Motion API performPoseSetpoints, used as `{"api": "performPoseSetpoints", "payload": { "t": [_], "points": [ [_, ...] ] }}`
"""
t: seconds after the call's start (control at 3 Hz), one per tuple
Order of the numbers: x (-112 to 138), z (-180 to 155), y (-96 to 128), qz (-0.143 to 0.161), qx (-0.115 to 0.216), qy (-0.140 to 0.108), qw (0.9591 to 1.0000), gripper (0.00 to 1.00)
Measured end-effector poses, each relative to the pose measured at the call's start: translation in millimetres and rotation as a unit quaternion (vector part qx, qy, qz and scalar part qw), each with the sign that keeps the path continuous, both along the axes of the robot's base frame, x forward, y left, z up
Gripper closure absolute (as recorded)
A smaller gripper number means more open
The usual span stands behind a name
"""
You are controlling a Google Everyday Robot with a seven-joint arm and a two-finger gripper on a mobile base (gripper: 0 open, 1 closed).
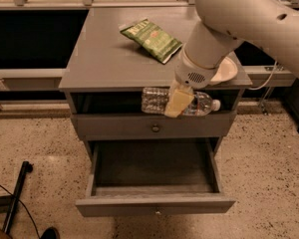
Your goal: Place water bottle into middle drawer
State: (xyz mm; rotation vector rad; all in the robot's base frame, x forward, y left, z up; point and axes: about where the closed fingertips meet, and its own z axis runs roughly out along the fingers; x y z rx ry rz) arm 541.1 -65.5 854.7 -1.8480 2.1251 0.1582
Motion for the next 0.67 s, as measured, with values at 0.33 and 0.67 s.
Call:
{"api": "performPoseSetpoints", "payload": {
  "t": [0.33, 0.67],
  "points": [
    [-12, -38, 19, 0.008, 0.044, 0.037, 0.9983, 1.00],
    [-42, -129, 19, -0.013, 0.099, 0.080, 0.9917, 1.00]
  ]
}}
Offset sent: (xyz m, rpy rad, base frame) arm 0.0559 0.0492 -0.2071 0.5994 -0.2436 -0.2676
